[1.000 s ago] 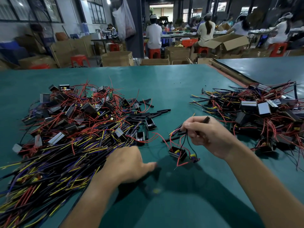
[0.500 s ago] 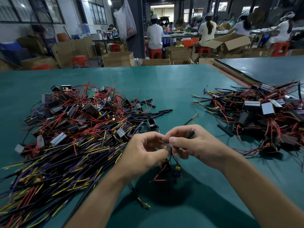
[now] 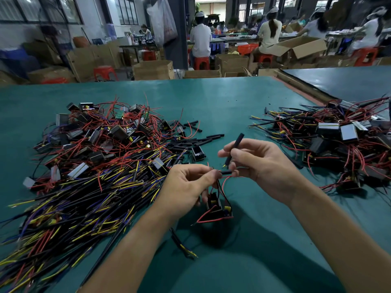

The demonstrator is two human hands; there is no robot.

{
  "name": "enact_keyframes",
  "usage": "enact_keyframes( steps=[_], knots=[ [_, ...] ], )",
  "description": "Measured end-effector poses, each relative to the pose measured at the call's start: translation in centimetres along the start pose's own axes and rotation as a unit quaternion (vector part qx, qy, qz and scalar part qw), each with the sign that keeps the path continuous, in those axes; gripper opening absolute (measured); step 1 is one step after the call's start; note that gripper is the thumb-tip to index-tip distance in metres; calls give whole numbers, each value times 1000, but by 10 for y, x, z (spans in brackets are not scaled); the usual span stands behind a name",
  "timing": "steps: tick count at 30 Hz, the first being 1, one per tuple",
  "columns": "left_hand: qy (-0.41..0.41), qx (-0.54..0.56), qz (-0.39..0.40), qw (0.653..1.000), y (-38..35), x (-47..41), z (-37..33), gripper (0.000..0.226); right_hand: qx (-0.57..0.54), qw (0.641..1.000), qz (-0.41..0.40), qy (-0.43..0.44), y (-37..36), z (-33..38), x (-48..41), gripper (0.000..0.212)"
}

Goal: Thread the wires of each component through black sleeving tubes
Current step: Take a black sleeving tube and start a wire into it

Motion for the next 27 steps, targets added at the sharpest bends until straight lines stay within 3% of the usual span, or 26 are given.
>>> enact_keyframes(
  steps=[9,13,27],
  knots=[
    [4,8,27,1000,-4,1,1,18,96,993,-32,56,-14,8,6,19],
    [-8,21,31,999,-4,0,1,20,129,989,-34,62,-15,7,5,10],
    [6,22,48,999,-3,-1,7,17,120,990,-43,62,-8,5,3,10]
  ],
)
Point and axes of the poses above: each hand's wrist, its own x-axis away from the middle knuckle, its own y-axis out of the back of the hand, z = x × y, the point moved 5 cm from there along -x, towards the middle knuckle, and after that the axes turned 11 degrees about x, right-handed, at the moved point
